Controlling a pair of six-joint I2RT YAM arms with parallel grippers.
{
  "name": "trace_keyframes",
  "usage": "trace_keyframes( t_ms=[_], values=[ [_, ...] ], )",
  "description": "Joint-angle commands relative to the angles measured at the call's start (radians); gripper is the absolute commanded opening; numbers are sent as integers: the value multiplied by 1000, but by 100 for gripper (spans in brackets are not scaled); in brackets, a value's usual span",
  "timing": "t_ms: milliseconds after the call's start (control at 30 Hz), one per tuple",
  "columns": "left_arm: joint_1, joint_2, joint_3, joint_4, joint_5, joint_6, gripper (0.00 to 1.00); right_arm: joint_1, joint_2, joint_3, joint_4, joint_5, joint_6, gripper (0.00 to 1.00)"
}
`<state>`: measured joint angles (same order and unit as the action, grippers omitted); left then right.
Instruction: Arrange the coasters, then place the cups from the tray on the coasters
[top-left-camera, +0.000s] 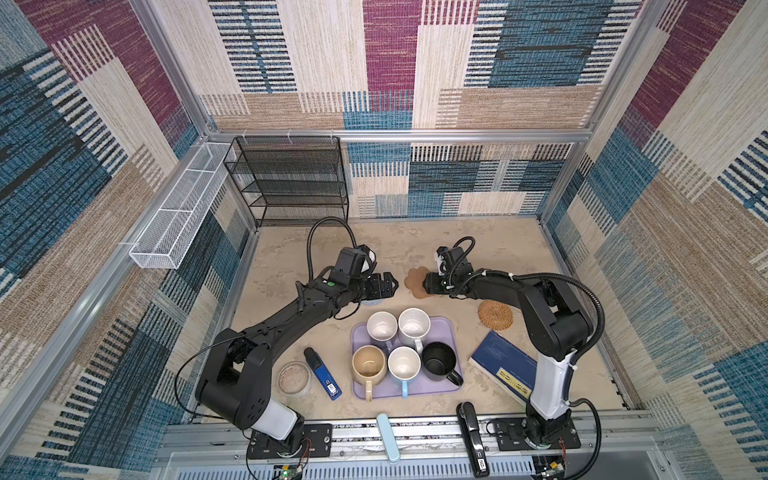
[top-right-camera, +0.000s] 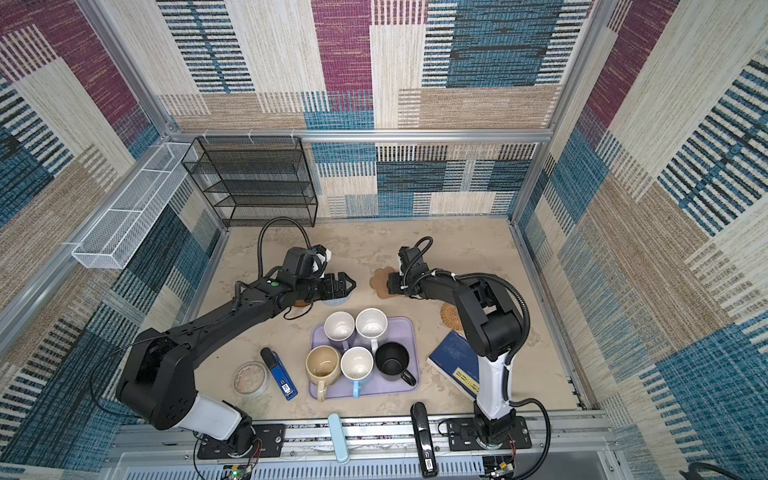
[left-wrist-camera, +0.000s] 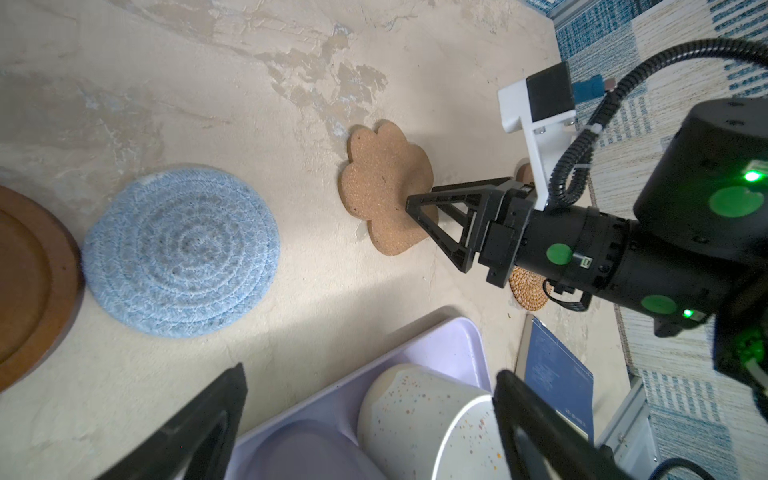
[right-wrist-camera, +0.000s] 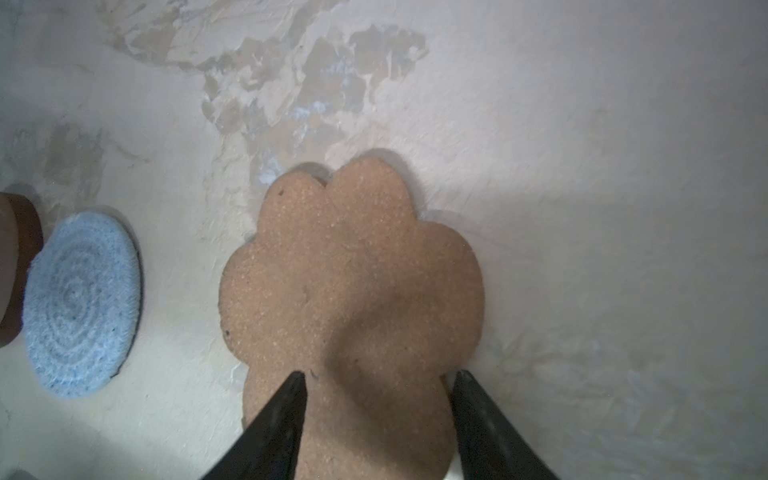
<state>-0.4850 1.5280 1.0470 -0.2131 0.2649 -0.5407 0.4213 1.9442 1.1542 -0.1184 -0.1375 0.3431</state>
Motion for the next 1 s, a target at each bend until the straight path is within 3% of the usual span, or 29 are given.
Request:
trace_keyframes(
  t_ms=[0,100,200,767,967],
  values=[
    [0,-3,1,29,-10,-14,95,9,0,-14,-29,-41,29,58],
    [0,1,1,25,-19,-9,96,28,14,1,-36,-24,28,56],
    [0,2,-3,26,-18,-10,96,59,34,34,-119,113,39,52],
    [-1,-10,12,10,-6,-16,95,62,-25,-45,-25,-21,72,50],
    [-1,-45,25,-5,-6,-23,96,62,-90,-73,8,-15,57,51]
  ],
)
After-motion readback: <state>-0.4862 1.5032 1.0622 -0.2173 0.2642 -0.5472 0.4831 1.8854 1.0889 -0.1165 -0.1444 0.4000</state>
